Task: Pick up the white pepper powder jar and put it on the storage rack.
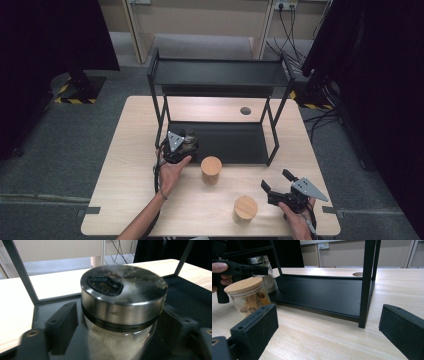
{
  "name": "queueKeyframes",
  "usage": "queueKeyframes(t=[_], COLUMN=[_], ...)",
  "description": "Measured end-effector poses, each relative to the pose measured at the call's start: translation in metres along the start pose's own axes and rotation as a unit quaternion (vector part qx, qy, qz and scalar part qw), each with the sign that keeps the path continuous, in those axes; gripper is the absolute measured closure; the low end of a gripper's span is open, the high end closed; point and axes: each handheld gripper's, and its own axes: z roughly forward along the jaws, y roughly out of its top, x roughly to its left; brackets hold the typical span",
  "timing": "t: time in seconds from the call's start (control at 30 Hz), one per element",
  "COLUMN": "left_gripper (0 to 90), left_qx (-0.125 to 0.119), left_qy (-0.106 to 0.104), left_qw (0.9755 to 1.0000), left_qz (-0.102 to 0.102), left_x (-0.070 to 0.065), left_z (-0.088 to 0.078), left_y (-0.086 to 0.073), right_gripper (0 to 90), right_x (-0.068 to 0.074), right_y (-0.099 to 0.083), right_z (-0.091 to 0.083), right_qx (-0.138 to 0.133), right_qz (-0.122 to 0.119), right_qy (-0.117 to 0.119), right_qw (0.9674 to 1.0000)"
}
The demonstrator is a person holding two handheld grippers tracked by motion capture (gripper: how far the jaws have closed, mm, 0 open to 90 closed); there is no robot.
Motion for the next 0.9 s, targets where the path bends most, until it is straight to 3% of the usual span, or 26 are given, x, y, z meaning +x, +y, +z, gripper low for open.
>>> queueKeyframes(t=[0.07,0.3,0.9], left_gripper=[11.9,4.0,3.7], left_qx=[0.002,0.006,-0.007], left_qy=[-0.001,-0.002,-0.022], left_qw=[1.0,1.0,0.9997], left_qz=[0.001,0.003,0.004], left_x=[-0.001,-0.01,-0.012], left_z=[-0.002,-0.008,-0.038], left_y=[0.002,0.004,0.004], right_gripper=[2.5,2.5,2.5], right_x=[0.0,0.0,0.0], right_y=[0.0,0.0,0.0], right_z=[0.0,0.0,0.0], right_qx=[0.0,0.0,-0.001], right_qz=[0.001,0.0,0.0], right_qy=[0.0,0.0,0.001], right_qw=[1.0,1.0,1.0])
